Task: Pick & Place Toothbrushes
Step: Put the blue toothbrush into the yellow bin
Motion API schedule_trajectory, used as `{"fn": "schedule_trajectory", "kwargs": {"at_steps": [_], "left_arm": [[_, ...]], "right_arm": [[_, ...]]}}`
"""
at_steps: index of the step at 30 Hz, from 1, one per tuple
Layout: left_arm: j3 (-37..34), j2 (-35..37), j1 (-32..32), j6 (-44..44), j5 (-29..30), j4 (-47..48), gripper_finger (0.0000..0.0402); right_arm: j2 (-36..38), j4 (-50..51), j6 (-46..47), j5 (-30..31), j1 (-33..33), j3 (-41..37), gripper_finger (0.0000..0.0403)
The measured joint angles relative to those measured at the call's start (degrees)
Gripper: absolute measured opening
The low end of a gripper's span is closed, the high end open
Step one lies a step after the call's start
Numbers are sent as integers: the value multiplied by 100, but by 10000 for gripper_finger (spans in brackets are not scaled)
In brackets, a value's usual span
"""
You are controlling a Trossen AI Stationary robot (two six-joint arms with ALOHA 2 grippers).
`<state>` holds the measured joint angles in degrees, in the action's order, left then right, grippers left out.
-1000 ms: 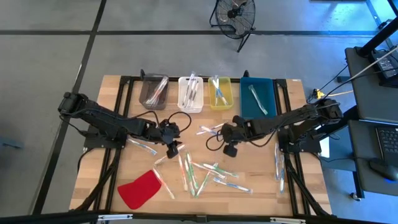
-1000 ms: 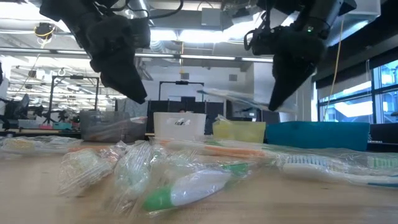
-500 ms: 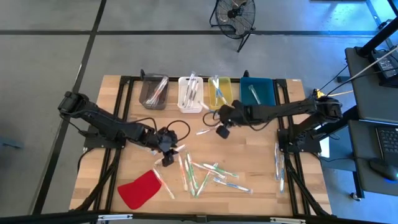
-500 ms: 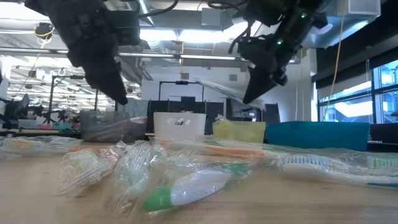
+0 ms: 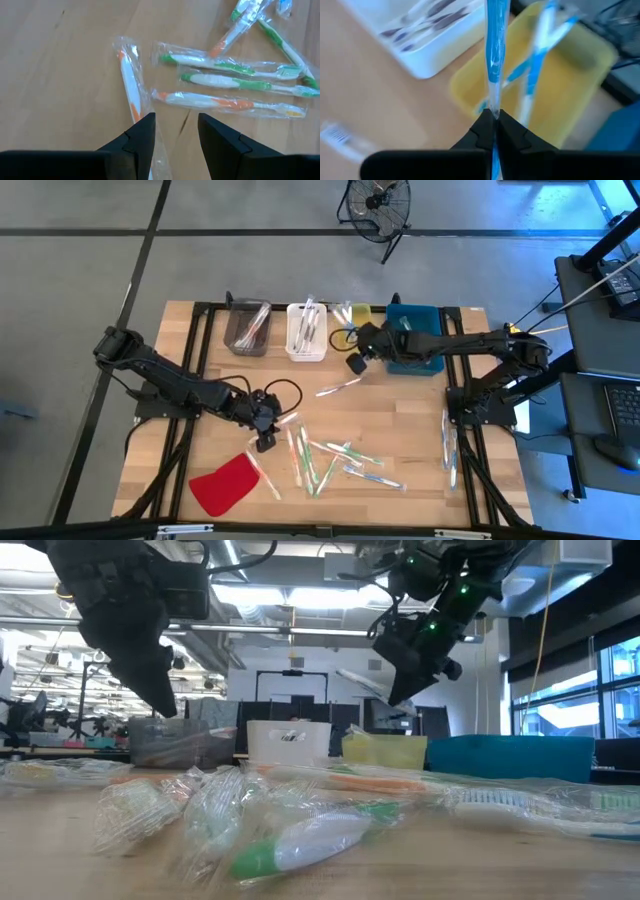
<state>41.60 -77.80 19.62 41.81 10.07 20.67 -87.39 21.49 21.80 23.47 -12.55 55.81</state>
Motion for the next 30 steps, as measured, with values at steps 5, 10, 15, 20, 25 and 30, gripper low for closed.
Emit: {"fn": "schedule_trajectory", "kwargs": {"at_steps": [5,10,15,20,25,30], "left_arm": [[0,0,-4,279,-123,98,143],[0,0,-4,557,-425,187,143],[0,0,-2,999,-679,381,143],[0,0,-2,1167,-678,473,143],[0,0,-4,1171,-664,481,143],[0,0,-4,1169,-630,478,143]], "right_arm": [[-14,-167,-53,625,-142,0,8],[-119,-641,-281,718,-294,7,8],[-322,-1058,-363,715,-423,4,9],[-631,-1258,-334,534,-567,4,9],[-951,-1283,-293,469,-696,2,10],[-1200,-1310,-277,350,-797,0,10]]}}
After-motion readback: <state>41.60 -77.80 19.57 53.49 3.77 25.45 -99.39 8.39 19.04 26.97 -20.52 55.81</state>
